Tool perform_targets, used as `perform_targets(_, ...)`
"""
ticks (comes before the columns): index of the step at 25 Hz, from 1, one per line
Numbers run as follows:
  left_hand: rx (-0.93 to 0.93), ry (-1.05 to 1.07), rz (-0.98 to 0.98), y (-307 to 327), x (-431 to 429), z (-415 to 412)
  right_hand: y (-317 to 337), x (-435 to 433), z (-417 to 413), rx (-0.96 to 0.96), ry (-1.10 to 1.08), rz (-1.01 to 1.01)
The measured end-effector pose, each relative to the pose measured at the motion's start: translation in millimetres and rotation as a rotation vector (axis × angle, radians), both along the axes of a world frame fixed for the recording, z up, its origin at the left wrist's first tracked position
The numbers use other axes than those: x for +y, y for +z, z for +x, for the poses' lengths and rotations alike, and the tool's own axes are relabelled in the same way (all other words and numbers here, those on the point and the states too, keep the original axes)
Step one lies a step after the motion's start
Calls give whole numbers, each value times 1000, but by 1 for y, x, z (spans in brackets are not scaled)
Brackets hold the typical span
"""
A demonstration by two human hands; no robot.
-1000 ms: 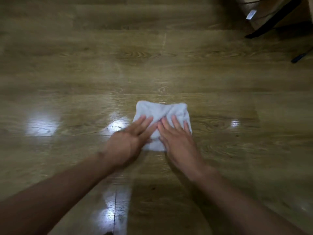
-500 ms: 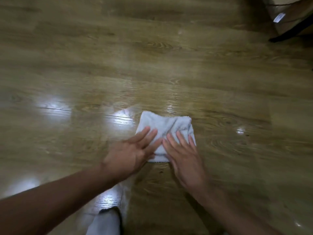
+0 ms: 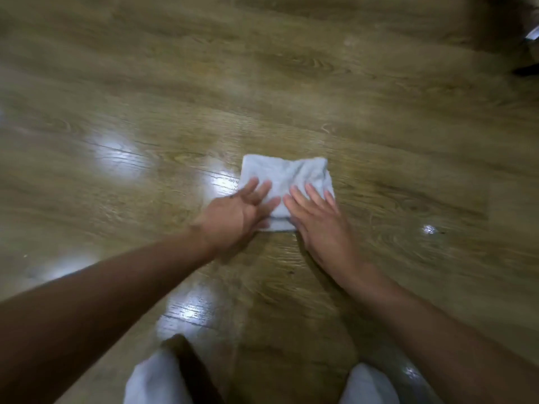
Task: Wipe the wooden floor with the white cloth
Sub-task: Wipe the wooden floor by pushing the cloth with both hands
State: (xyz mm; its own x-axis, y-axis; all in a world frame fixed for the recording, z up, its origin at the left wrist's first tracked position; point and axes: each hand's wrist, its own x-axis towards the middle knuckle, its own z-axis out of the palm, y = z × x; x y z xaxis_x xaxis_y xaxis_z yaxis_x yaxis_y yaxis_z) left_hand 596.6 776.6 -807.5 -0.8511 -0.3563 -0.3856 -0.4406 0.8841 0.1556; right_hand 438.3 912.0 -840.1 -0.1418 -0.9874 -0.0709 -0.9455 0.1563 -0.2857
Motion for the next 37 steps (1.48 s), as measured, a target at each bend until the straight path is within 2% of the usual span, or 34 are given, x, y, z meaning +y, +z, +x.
perform_targets(2, 113, -100, 5, -1, 36, 19, -1, 37, 15, 30, -5, 11)
perform_targets(4, 113, -63, -14, -8, 33, 25, -2, 27, 29, 34, -56, 91)
perform_targets(8, 185, 199, -12, -23, -44, 6, -6, -80, 31, 16, -93, 170)
perform_targets(10, 193, 248, 23, -22, -72, 1, -2, -112, 20, 1, -81, 206)
perform_targets(12, 253, 179, -40, -25, -63, 11, 4, -92, 24, 3, -64, 188)
perform_targets(15, 330, 107, -89, -29, 12, 51, 15, -3, 64, 13, -45, 125)
perform_targets(18, 308, 86, -42, -32, 56, 78, 15, 35, 95, -34, -88, 242)
perform_targets(23, 199, 50, -96, -43, -23, 62, -3, -41, 77, -104, -111, 257)
perform_targets(27, 5, 122, -226, -40, -73, 30, -1, -103, 50, -77, -64, 248)
perform_targets(30, 28, 79, -230, -28, -37, 34, 10, -54, 49, -110, -42, 183)
perform_targets(32, 130, 52, -158, -25, 28, 51, 13, 15, 65, -114, -59, 135)
perform_targets(34, 127, 53, -81, -21, 85, 69, 14, 71, 86, -116, -91, 154)
perform_targets(37, 37, 16, -152, -23, 78, 64, 10, 53, 76, -168, -121, 168)
